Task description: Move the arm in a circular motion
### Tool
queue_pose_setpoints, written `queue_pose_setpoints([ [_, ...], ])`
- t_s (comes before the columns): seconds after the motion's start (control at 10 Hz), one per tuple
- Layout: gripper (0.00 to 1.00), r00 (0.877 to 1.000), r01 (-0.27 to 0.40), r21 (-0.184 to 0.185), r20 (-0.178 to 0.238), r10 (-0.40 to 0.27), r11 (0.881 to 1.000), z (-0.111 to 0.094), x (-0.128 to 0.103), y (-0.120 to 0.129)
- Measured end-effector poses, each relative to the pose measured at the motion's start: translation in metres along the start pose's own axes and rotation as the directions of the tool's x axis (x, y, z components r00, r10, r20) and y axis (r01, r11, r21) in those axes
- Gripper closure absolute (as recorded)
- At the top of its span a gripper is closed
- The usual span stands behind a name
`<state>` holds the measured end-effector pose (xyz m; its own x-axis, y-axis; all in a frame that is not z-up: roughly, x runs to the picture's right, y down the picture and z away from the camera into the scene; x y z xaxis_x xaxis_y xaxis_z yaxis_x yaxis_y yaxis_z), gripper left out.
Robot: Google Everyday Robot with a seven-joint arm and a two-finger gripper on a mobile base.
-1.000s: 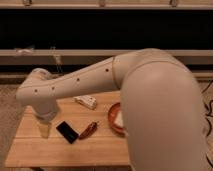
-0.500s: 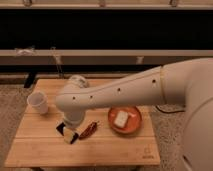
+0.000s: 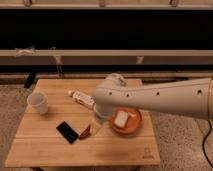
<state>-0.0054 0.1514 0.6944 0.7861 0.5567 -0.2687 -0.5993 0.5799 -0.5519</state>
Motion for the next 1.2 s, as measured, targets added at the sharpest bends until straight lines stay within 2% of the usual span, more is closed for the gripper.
queue_pose_setpoints([
  [0.2, 0.20, 0.999, -0.038, 0.019, -0.012, 0.038, 0.999, 0.000, 0.002, -0.053],
  [0.3, 0.20, 0.999, -0.041, 0.029, -0.020, 0.042, 0.999, 0.001, 0.001, -0.072],
  [0.7, 0.20, 0.997, 0.002, 0.078, -0.076, 0.004, 0.997, 0.004, -0.030, -0.151],
  [0.9, 0.20, 0.995, 0.051, 0.097, -0.090, -0.042, 0.994, 0.008, -0.064, -0.170],
  [1.2, 0.20, 0.988, 0.133, 0.117, -0.098, -0.121, 0.984, 0.015, -0.121, -0.170],
])
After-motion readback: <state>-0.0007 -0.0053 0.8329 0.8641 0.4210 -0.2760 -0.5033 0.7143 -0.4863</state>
